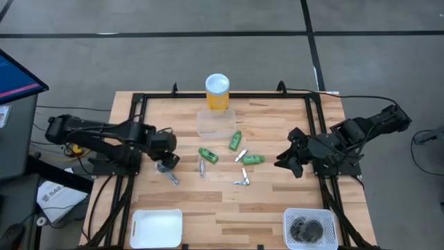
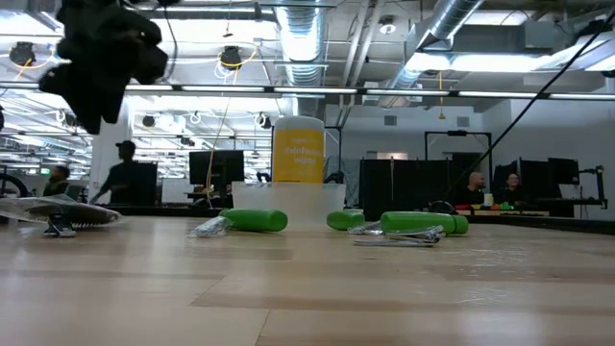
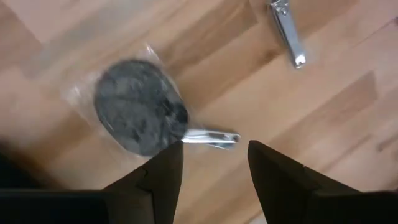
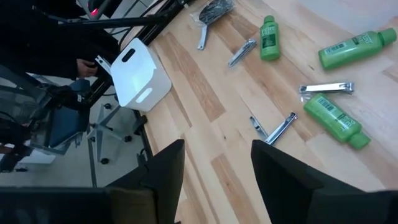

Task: Pick & Place Travel size toiletries
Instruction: Put the black hairbrush into the right white bin

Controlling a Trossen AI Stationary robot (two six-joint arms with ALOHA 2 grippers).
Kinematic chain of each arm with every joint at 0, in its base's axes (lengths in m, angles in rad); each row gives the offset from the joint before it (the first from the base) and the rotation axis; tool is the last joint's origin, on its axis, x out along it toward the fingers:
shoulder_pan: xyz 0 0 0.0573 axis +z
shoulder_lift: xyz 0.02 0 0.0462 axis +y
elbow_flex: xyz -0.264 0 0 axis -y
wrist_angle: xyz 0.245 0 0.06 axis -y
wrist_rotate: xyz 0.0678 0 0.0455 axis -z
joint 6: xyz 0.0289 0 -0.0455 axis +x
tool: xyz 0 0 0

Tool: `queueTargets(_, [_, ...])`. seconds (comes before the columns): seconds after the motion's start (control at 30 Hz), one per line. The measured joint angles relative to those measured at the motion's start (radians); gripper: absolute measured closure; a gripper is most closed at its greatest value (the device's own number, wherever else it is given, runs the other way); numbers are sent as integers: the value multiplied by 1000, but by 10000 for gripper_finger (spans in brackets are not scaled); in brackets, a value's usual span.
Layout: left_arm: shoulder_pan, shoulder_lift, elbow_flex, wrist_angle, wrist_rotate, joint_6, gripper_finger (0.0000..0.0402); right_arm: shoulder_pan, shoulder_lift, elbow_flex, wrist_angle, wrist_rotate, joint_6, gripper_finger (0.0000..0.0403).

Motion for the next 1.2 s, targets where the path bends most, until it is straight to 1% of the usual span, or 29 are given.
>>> queueTargets(0.07, [-47,-23,0,-6,9,-72,225,0,0,0,-2,0,-19,222])
queueTargets(0.17, [-99,-51,0,-61,-11,-186,225,0,0,0,-19,0,-36,224])
queueTargets(0.27, [-126,-61,0,-132,-30,-228,221,0,0,0,-27,0,-48,226])
queueTargets(0.33, [-144,-57,-4,-148,-30,-242,208,1,0,0,-33,0,-53,227])
queueTargets(0.47, [-186,-23,-38,-138,-1,-238,163,1,0,0,-41,0,-74,226])
queueTargets(0.6, [-237,45,-76,-134,60,-139,118,1,0,0,-44,0,-85,226])
queueTargets(0.7, [-266,97,-87,-132,42,-84,100,1,0,0,-47,-1,-102,228])
queueTargets(0.8, [-292,136,-87,-112,-25,-75,94,1,0,0,-56,-1,-102,230])
queueTargets(0.87, [-306,160,-87,-90,-50,-76,95,1,0,0,-59,-2,-102,231])
queueTargets(1.07, [-352,237,-87,-75,-30,-77,103,0,0,0,-59,-19,-100,231])
queueTargets(1.2, [-364,293,-87,-64,-65,-60,105,0,0,0,-61,-27,-83,232])
